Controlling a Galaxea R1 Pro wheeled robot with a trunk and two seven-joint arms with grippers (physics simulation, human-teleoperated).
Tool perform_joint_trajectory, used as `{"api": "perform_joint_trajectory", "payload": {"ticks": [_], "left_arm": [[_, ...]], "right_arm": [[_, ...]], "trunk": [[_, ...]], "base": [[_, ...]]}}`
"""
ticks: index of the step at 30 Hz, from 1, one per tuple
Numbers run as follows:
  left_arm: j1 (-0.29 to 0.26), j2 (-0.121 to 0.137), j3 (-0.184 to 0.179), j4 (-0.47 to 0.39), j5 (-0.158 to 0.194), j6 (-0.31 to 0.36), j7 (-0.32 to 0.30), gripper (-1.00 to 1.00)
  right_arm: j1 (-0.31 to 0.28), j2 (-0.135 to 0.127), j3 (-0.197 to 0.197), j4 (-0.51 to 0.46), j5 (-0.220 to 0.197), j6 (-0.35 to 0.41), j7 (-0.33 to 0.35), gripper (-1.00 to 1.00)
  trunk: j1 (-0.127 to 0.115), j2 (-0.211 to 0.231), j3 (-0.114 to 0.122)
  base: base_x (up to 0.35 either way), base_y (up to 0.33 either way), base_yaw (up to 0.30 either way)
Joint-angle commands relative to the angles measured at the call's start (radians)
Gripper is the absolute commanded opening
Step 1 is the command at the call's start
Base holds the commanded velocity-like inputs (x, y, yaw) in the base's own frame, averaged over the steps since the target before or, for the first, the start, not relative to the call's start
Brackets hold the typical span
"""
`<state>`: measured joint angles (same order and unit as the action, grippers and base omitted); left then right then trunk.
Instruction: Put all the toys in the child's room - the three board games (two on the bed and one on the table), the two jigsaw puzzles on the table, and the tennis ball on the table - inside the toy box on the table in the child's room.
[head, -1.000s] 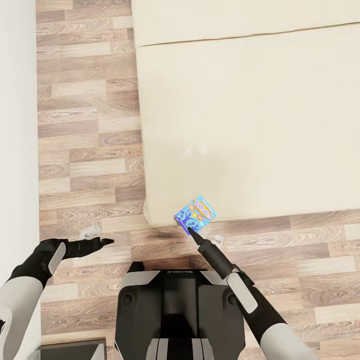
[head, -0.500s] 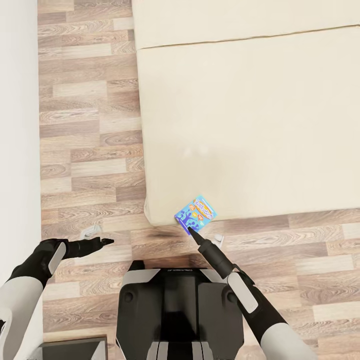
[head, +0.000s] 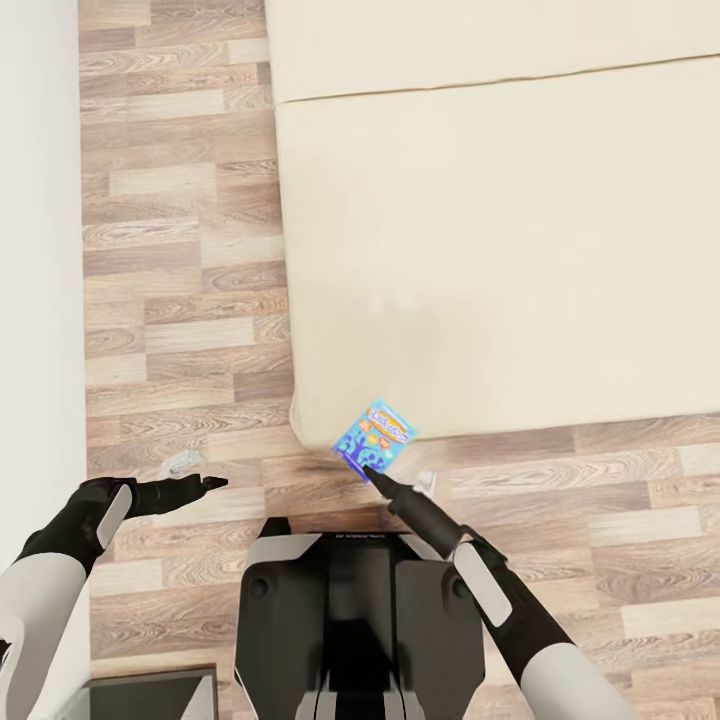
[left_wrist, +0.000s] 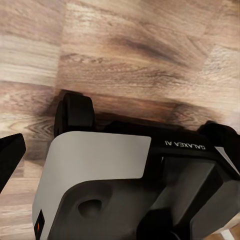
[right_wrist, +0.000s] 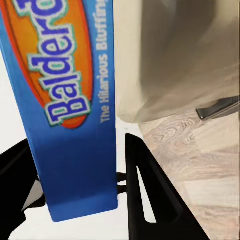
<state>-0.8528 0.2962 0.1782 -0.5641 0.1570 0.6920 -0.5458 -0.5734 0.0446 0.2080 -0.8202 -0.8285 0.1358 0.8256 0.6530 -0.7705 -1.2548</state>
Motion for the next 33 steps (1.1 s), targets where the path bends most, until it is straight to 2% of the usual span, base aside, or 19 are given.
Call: {"api": "perform_joint_trajectory", "payload": {"ticks": [1,2,5,14,19,33], "left_arm": [[0.000,0.000,0.003,0.000,0.004,0.007,-0.001,1.00],[0.000,0.000,0.003,0.000,0.004,0.006,-0.002,1.00],[0.000,0.000,0.003,0.000,0.004,0.005,-0.002,1.00],[0.000,0.000,0.002,0.000,0.004,0.003,-0.002,1.00],[0.000,0.000,0.002,0.000,0.004,0.003,-0.002,1.00],[0.000,0.000,0.003,0.000,0.004,0.001,-0.003,1.00]], "right_arm": [[0.000,0.000,0.000,-0.001,-0.011,0.044,0.001,-1.00],[0.000,0.004,0.000,-0.013,-0.009,0.085,-0.001,-1.00],[0.001,0.004,0.004,-0.051,-0.007,0.121,-0.034,-1.00],[0.011,-0.003,0.049,-0.167,0.016,0.170,-0.145,-1.00],[0.014,-0.003,0.053,-0.181,0.020,0.203,-0.153,-1.00],[0.015,-0.004,0.050,-0.183,0.020,0.203,-0.148,-1.00]], "trunk": [[-0.004,0.007,0.003],[-0.007,0.014,0.006],[-0.019,0.035,0.015],[-0.053,0.098,0.044],[-0.073,0.133,0.059],[-0.126,0.231,0.103]], "base": [[0.000,0.000,0.000],[0.000,0.000,0.000],[0.000,0.000,0.000],[0.000,0.000,0.000],[0.000,0.000,0.000],[0.000,0.000,0.000]]}}
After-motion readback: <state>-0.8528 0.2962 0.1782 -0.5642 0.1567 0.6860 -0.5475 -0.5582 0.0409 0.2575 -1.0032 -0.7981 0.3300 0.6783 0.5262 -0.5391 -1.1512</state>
